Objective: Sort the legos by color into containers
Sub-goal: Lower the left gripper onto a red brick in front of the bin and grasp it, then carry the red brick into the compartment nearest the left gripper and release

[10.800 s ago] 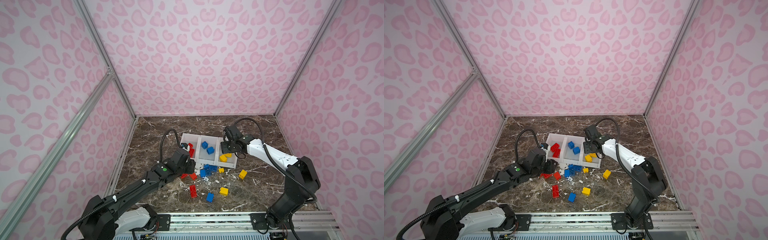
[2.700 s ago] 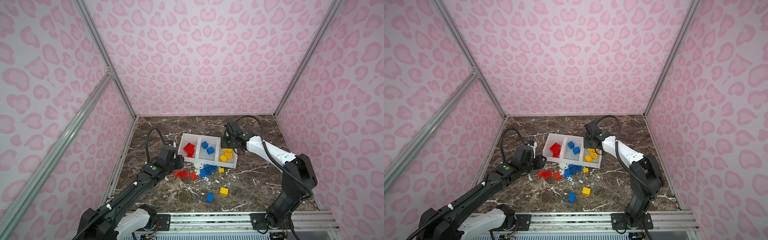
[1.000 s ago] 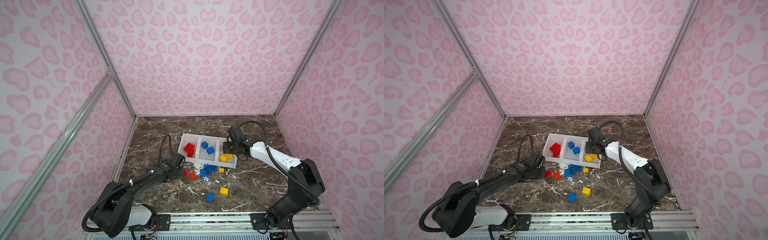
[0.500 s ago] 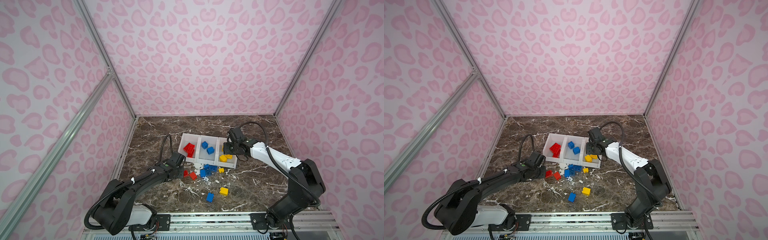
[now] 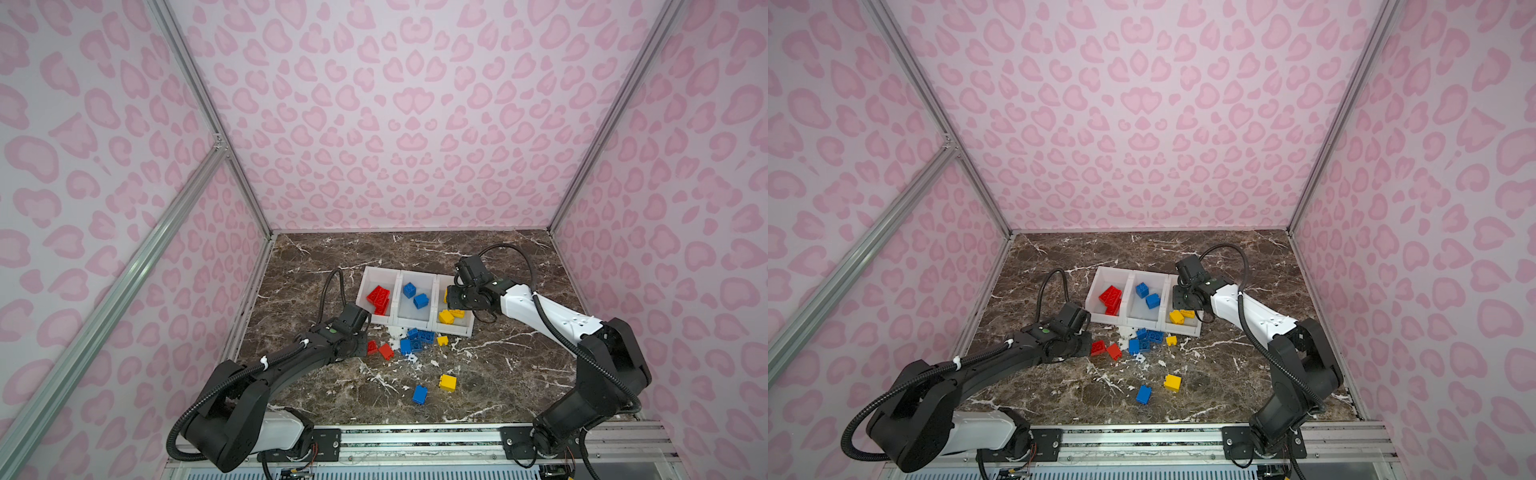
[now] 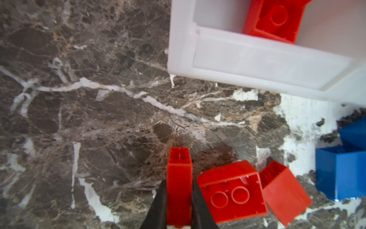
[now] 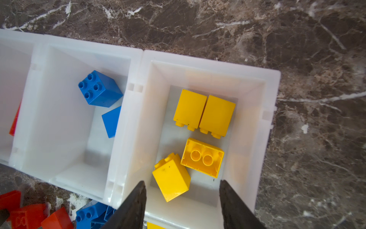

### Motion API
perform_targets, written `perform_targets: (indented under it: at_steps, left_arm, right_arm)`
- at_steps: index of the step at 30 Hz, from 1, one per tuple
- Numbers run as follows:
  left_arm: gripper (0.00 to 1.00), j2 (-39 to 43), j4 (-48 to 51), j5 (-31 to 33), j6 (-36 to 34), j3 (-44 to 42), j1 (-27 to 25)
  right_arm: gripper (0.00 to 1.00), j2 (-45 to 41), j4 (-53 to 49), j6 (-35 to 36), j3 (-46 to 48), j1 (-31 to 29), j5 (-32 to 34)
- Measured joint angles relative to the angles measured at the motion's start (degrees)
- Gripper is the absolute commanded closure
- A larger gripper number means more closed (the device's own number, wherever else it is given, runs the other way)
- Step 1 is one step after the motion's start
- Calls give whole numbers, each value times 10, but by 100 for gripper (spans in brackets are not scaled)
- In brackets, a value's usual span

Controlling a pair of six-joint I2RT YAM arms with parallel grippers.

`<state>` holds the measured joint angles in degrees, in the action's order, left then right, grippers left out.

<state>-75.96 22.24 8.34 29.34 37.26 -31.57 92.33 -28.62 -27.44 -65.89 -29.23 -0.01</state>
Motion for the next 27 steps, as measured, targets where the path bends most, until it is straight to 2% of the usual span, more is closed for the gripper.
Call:
perform_targets:
  at_steps: [3,8,16,20,24,27]
  left_arm:
    - [82,9,3,0,-1,15,0]
    - [82,-8,5,0,-21,89,3]
    - [82,-139,3,0,-82,243,34]
    - [81,-182,4,-1,-97,273,50]
    - [75,-194,6,-10,-101,275,53]
    - [66,-194,5,-10,-105,275,52]
  right_arm:
    - [41,-3,0,0,0,0,0]
    - [42,-7,0,0,0,0,0]
    - [42,-23,-5,0,1,0,4]
    - [43,-33,-8,0,8,0,5]
    - [43,-37,-11,0,14,0,7]
    - [42,-37,-11,0,14,0,7]
